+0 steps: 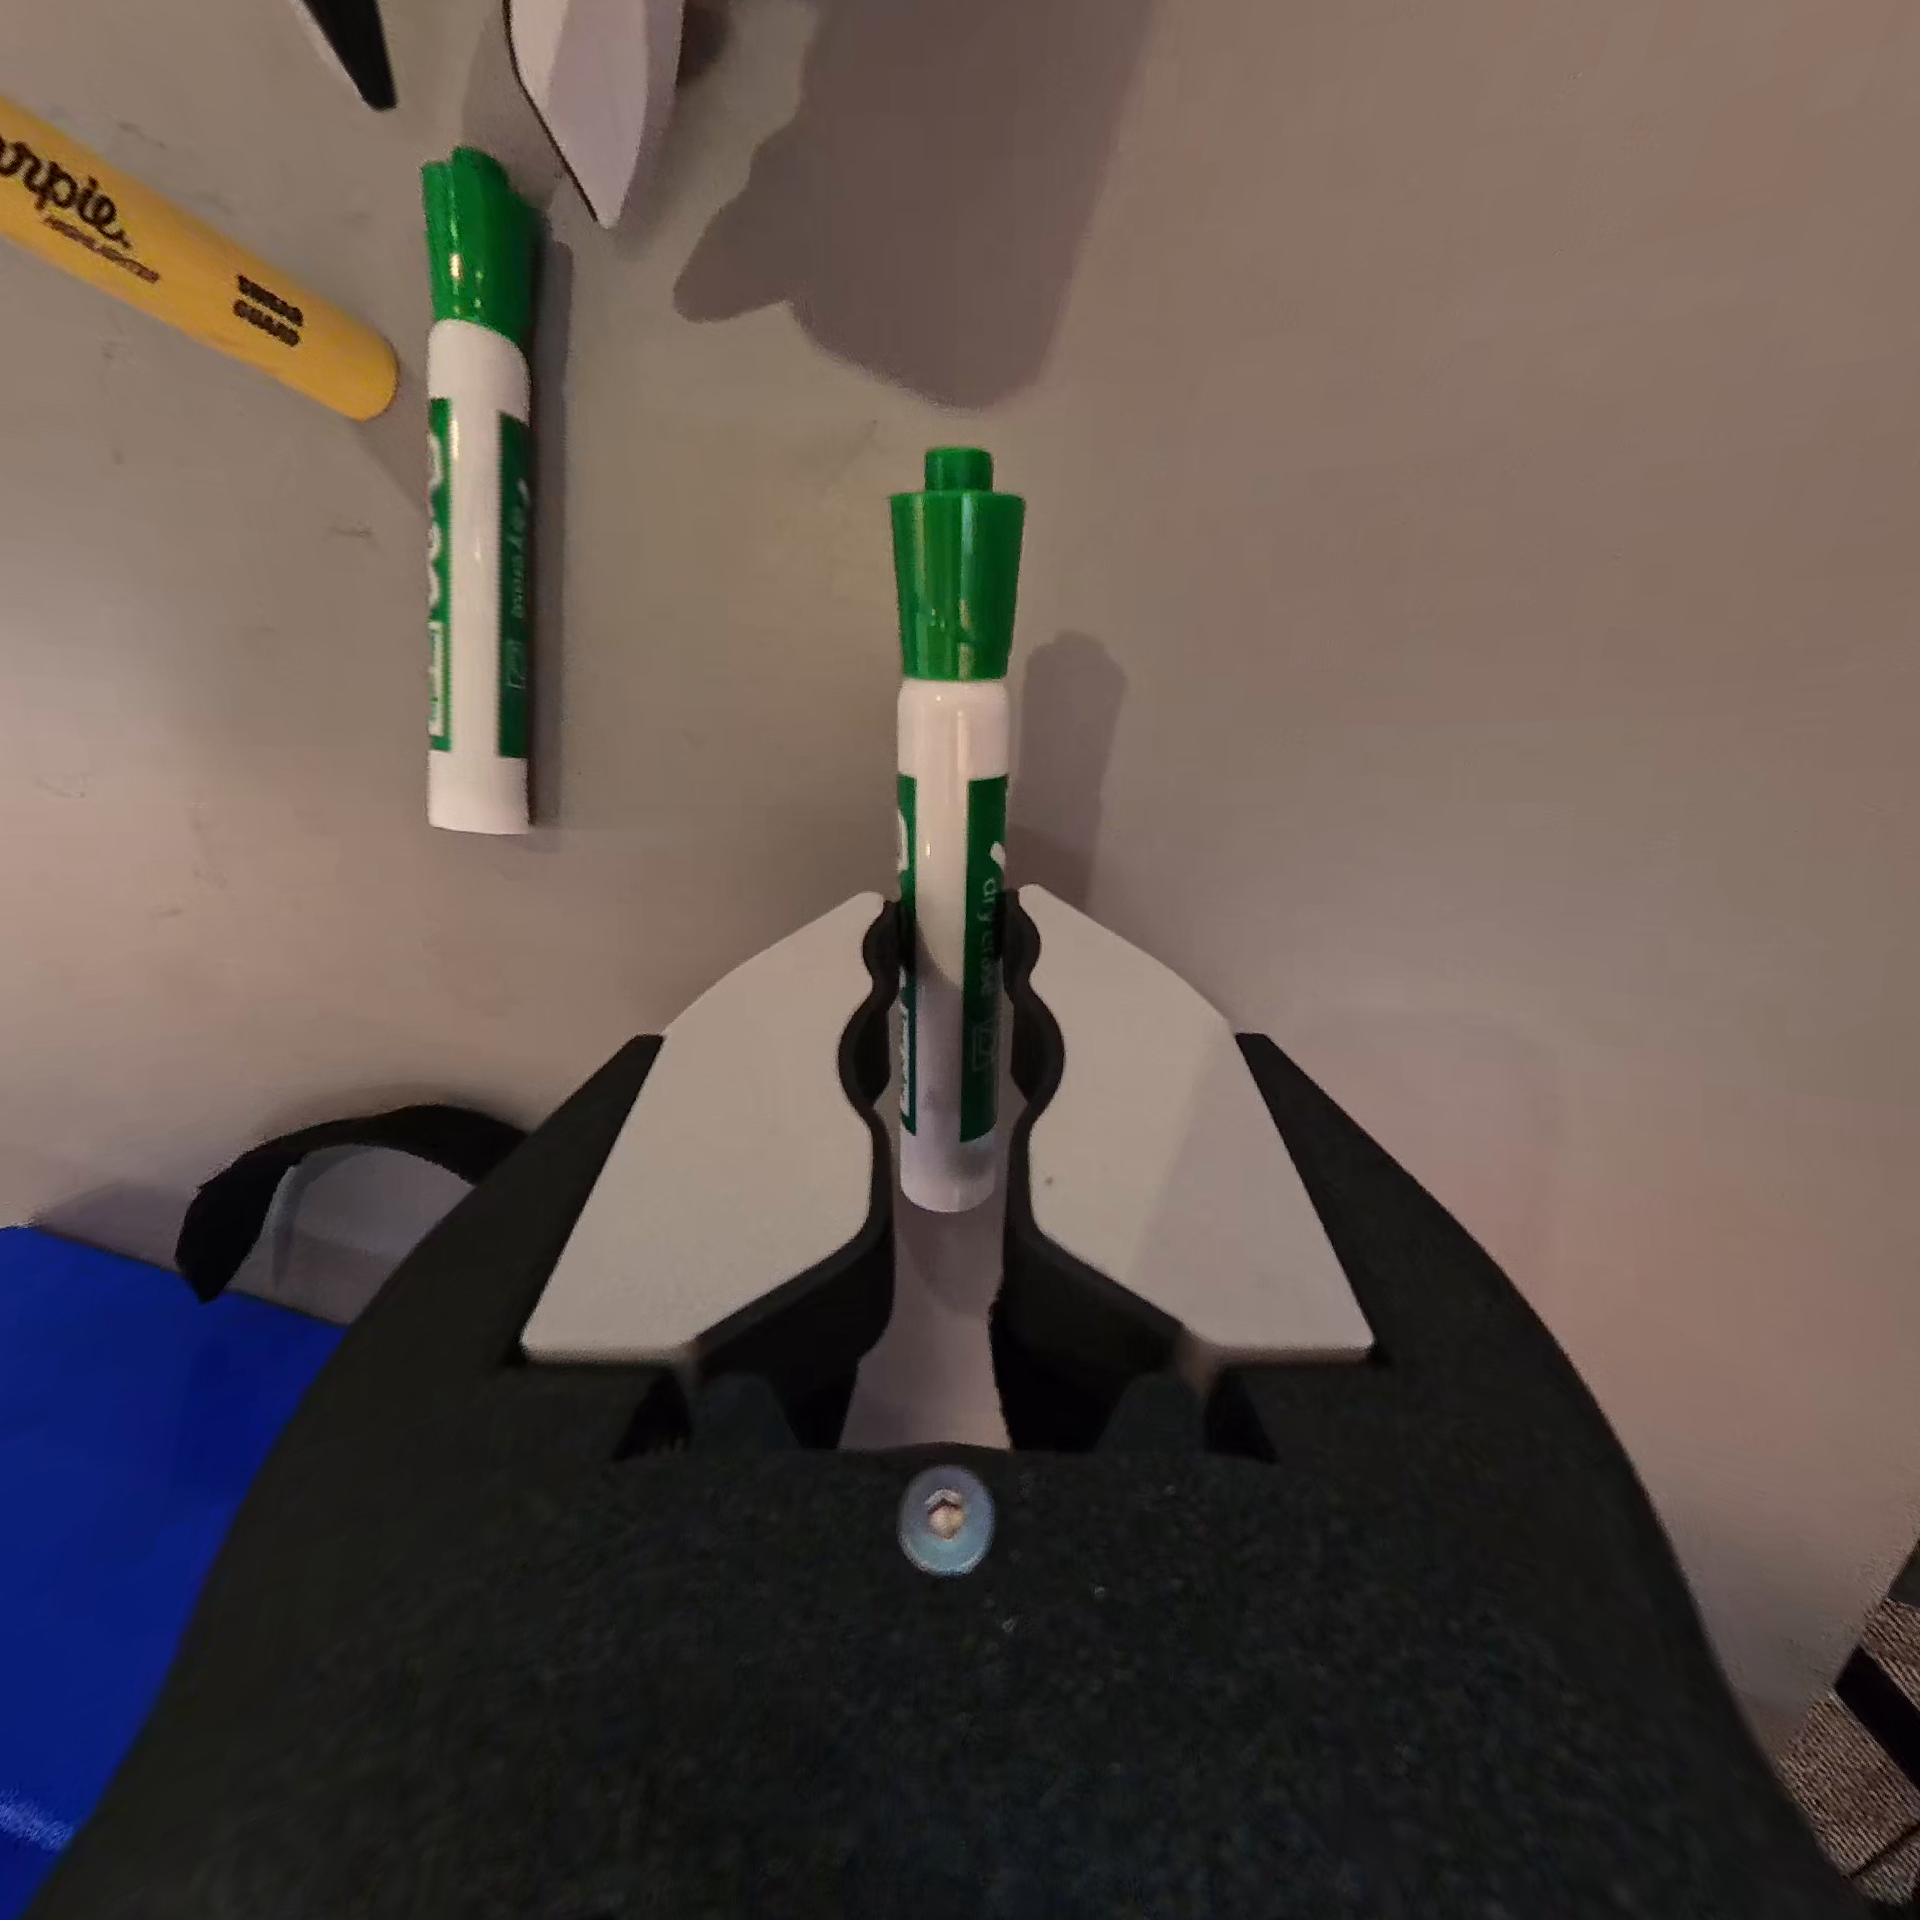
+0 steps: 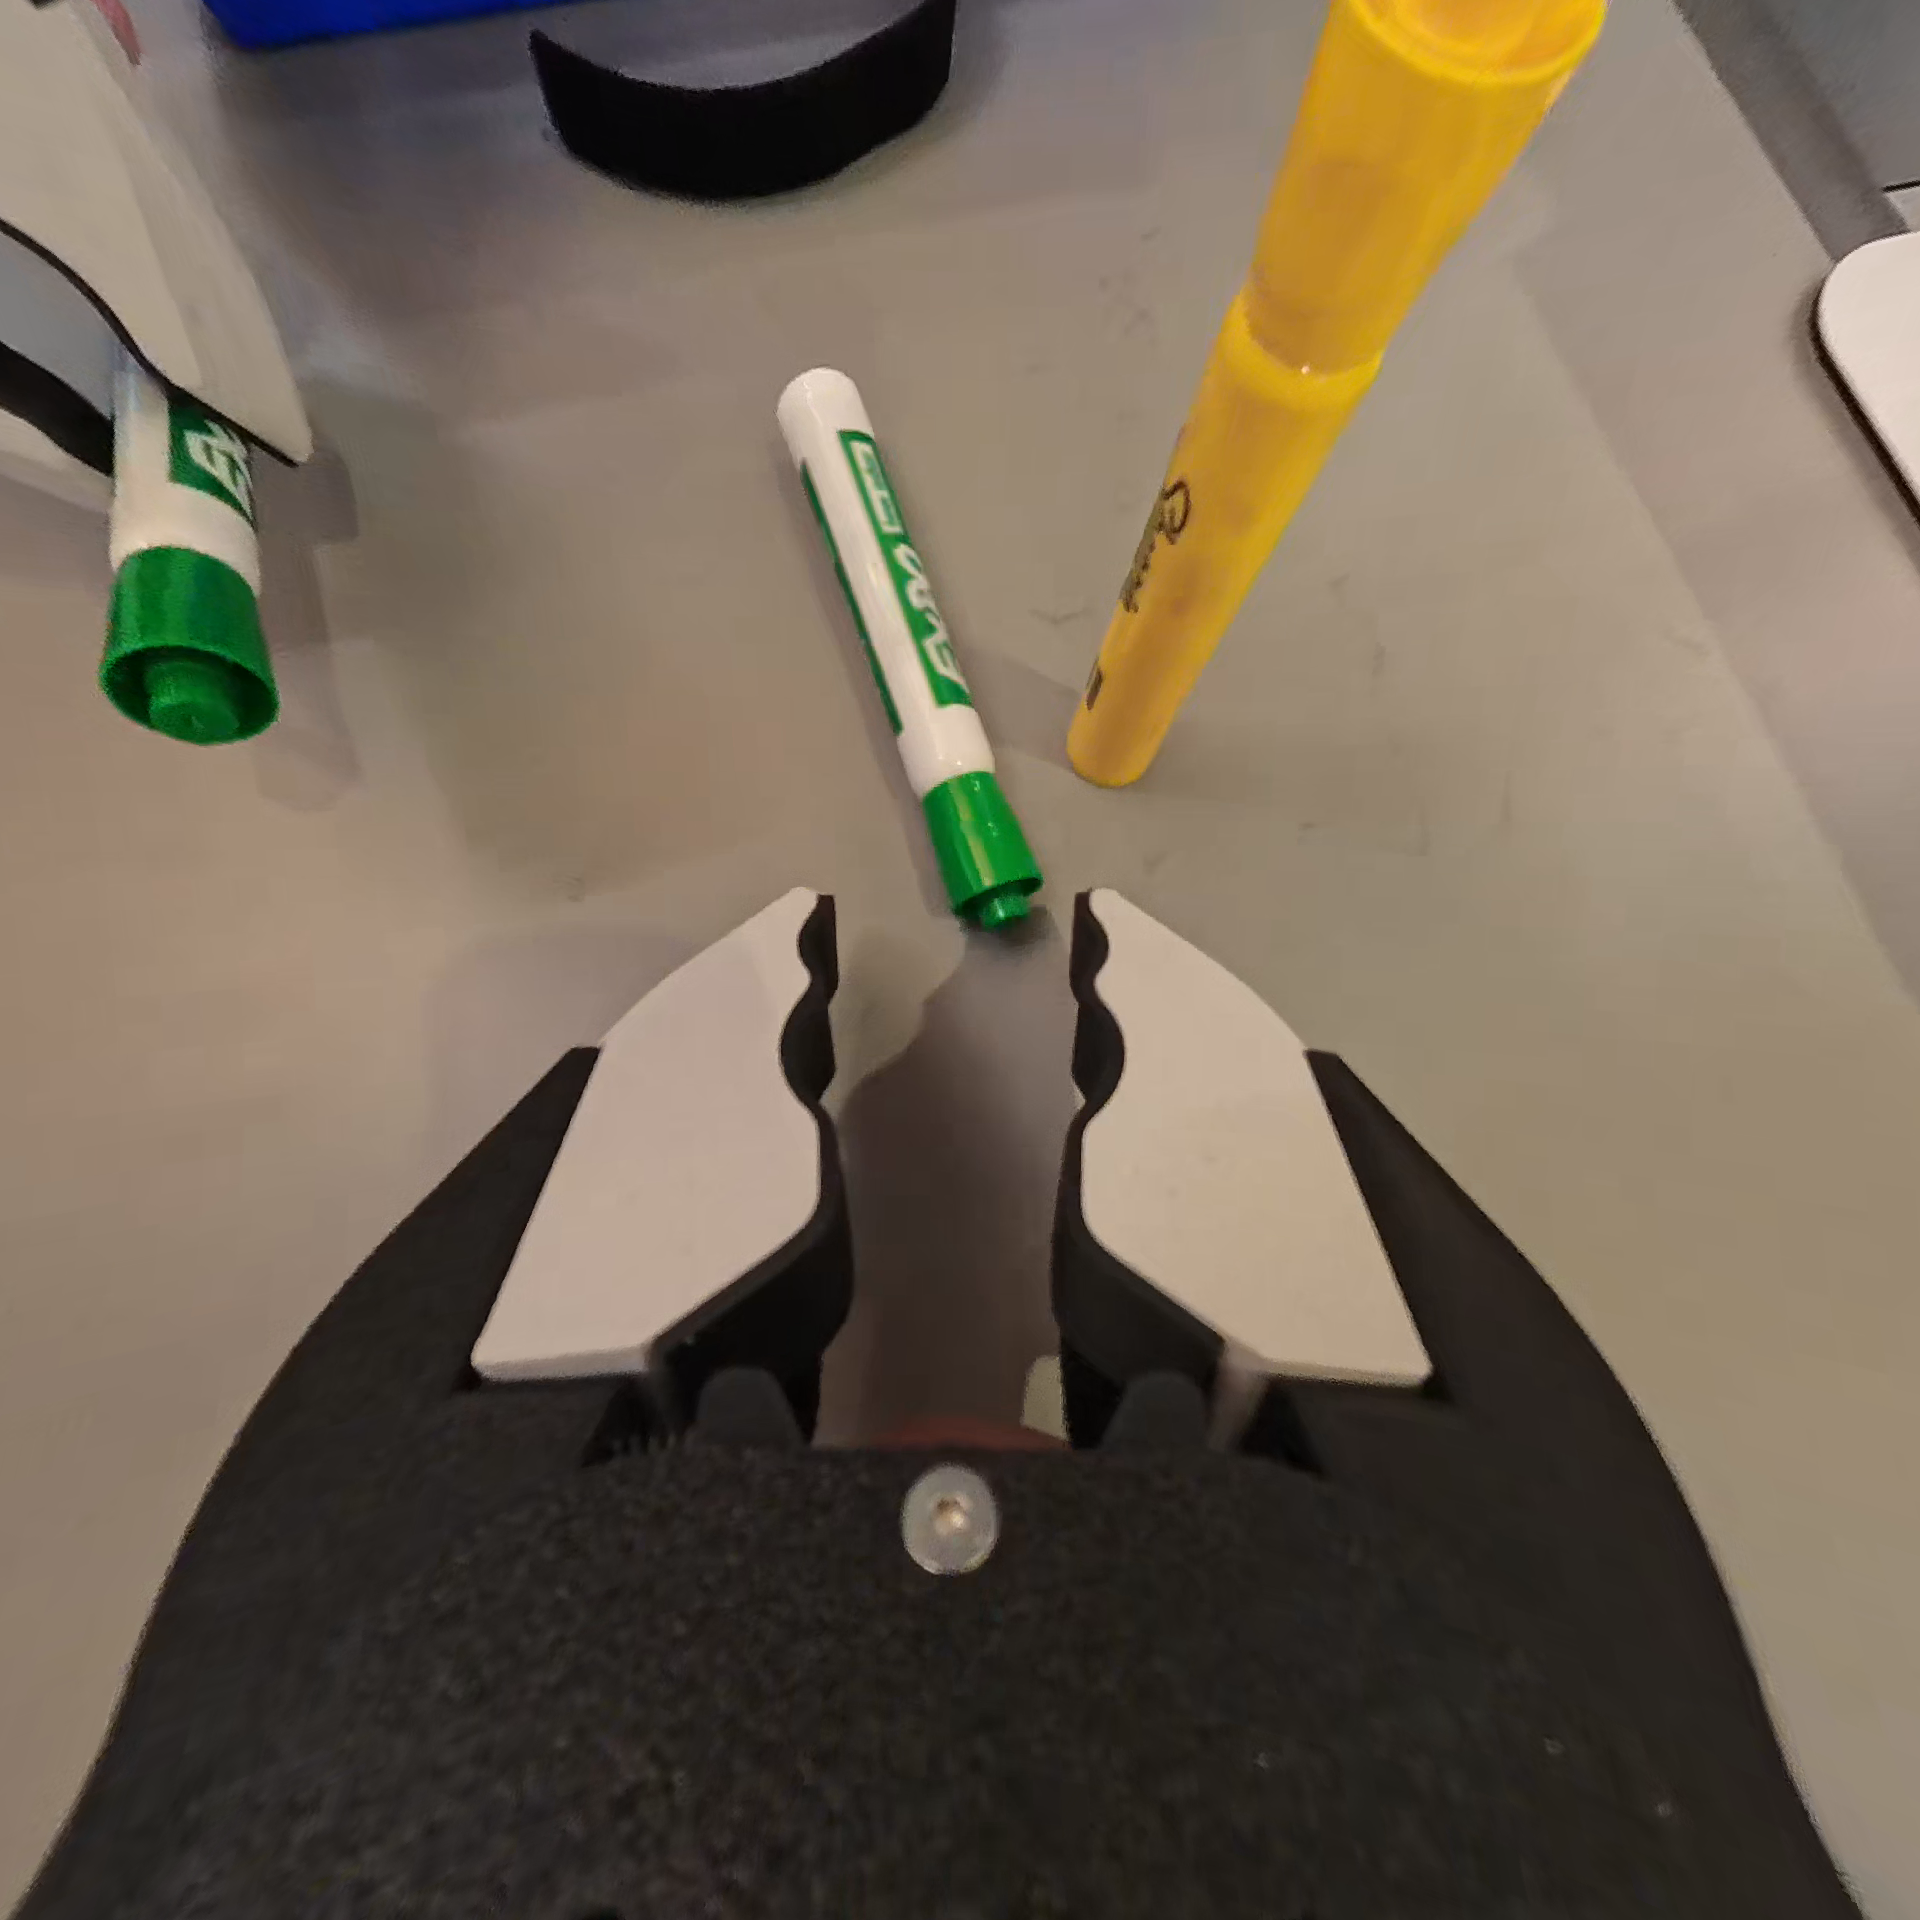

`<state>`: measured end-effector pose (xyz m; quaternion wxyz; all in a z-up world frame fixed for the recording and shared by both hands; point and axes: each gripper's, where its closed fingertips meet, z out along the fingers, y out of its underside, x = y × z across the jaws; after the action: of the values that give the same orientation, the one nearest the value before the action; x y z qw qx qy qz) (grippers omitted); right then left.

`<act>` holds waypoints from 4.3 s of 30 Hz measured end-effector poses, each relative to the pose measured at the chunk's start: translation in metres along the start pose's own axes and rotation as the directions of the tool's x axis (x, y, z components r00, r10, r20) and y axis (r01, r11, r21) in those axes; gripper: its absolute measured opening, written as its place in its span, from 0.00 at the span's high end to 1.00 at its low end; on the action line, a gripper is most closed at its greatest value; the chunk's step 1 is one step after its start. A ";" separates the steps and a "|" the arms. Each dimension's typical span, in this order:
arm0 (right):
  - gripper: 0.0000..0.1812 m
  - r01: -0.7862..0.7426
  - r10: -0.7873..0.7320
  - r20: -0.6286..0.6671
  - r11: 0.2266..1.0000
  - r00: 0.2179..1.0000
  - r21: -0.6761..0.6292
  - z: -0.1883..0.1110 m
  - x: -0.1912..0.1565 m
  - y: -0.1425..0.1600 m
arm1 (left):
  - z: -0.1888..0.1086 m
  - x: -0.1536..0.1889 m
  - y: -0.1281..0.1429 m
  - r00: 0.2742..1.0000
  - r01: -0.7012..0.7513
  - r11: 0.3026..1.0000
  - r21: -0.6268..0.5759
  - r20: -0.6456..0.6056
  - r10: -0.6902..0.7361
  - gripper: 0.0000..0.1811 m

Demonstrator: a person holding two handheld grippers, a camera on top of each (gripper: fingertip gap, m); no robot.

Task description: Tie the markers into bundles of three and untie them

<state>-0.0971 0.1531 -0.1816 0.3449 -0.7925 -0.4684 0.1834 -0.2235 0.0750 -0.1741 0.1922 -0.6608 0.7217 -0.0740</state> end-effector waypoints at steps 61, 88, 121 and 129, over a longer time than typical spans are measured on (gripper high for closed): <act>0.90 0.169 -0.170 0.020 0.985 0.985 0.018 -0.088 -0.076 0.003 | 0.013 -0.012 -0.041 0.992 -0.128 0.985 -0.115 -0.033 0.125 0.90; 0.90 0.132 -0.141 0.045 0.978 0.989 0.162 -0.096 -0.085 -0.011 | 0.024 -0.005 -0.042 0.992 -0.100 0.988 -0.118 -0.085 0.090 0.90; 0.90 0.281 -0.281 -0.038 0.927 0.959 0.247 -0.108 -0.095 -0.015 | 0.021 0.007 -0.046 0.980 -0.079 0.996 -0.030 -0.186 0.072 0.90; 0.90 0.306 -0.300 -0.060 0.930 0.952 0.203 -0.105 -0.094 -0.016 | 0.023 0.005 -0.040 0.984 -0.111 0.989 -0.103 -0.152 0.094 0.90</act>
<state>-0.0885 0.0371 -0.1001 0.4572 -0.6723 -0.5583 0.1651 -0.1776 0.0692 -0.1816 0.1051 -0.6253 0.7699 -0.0721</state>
